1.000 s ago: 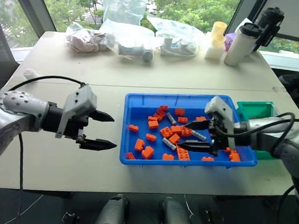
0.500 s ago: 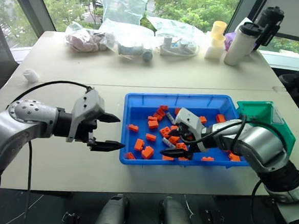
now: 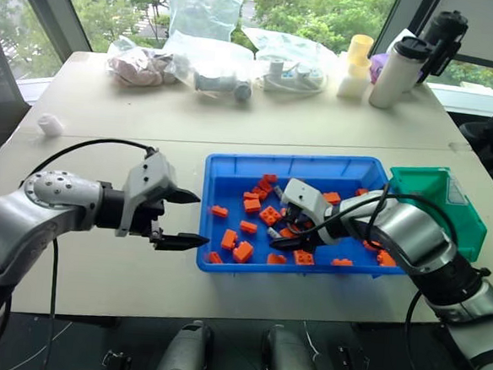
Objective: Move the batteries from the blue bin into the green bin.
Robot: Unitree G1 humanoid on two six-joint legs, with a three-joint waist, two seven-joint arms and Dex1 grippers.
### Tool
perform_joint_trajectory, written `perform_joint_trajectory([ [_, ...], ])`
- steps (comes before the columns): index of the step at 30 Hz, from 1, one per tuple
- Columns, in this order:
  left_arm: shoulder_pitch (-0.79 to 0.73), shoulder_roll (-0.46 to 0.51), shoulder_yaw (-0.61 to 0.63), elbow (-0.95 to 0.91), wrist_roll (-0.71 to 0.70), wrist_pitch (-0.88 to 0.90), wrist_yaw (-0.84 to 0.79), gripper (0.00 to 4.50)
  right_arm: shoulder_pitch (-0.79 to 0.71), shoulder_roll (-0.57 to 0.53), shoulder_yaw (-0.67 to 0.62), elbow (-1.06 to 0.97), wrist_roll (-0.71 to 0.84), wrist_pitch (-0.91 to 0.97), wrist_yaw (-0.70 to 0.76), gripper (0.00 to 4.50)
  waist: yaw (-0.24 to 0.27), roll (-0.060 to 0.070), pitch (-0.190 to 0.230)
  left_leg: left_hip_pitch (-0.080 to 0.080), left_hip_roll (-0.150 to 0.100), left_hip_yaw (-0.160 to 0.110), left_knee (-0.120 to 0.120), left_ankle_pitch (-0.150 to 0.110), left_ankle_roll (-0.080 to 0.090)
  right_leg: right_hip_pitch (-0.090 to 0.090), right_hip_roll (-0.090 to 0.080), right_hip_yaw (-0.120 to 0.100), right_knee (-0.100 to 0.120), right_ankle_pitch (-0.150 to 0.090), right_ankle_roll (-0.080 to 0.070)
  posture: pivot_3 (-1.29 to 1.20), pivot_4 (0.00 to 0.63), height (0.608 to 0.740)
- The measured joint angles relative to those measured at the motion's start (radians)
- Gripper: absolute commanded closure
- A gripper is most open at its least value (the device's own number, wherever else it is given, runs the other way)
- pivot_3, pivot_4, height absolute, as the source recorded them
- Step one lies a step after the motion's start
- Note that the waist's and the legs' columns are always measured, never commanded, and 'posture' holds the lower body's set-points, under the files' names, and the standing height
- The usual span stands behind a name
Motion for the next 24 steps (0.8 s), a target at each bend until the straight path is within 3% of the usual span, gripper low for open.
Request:
perform_joint_trajectory([
  [3,-0.020,-0.005,-0.007,0.013,0.009,-0.010,-0.002,0.00,-0.010,0.012,0.023,0.011,-0.038,-0.030,0.017,4.43,-0.001,0.000,0.000,0.000,0.000,0.000,0.000,0.000,0.000,0.000,0.000,0.000,0.000,0.000,0.000,0.00,0.150,0.740],
  [13,-0.019,-0.008,-0.013,0.017,0.022,-0.015,-0.002,0.00,-0.011,0.037,-0.033,0.030,-0.056,-0.024,0.036,4.48,-0.002,0.000,0.000,0.000,0.000,0.000,0.000,0.000,0.000,-0.001,0.000,0.000,0.001,0.000,0.000,0.00,0.150,0.740],
  [17,-0.023,-0.050,0.000,0.022,0.009,-0.014,0.011,0.00,-0.021,0.039,-0.217,0.029,0.011,0.047,0.013,4.48,0.002,0.000,0.000,-0.001,0.000,0.000,0.000,0.000,0.000,-0.001,-0.001,0.000,0.002,0.000,0.000,0.00,0.150,0.740],
  [24,-0.156,-0.213,-0.020,0.081,0.022,-0.043,0.084,0.00,-0.032,0.007,-0.619,0.026,0.069,0.136,-0.130,4.48,0.006,-0.001,0.000,-0.001,-0.001,0.000,0.001,0.000,0.000,-0.001,-0.001,0.000,0.002,0.000,0.001,0.00,0.150,0.740],
])
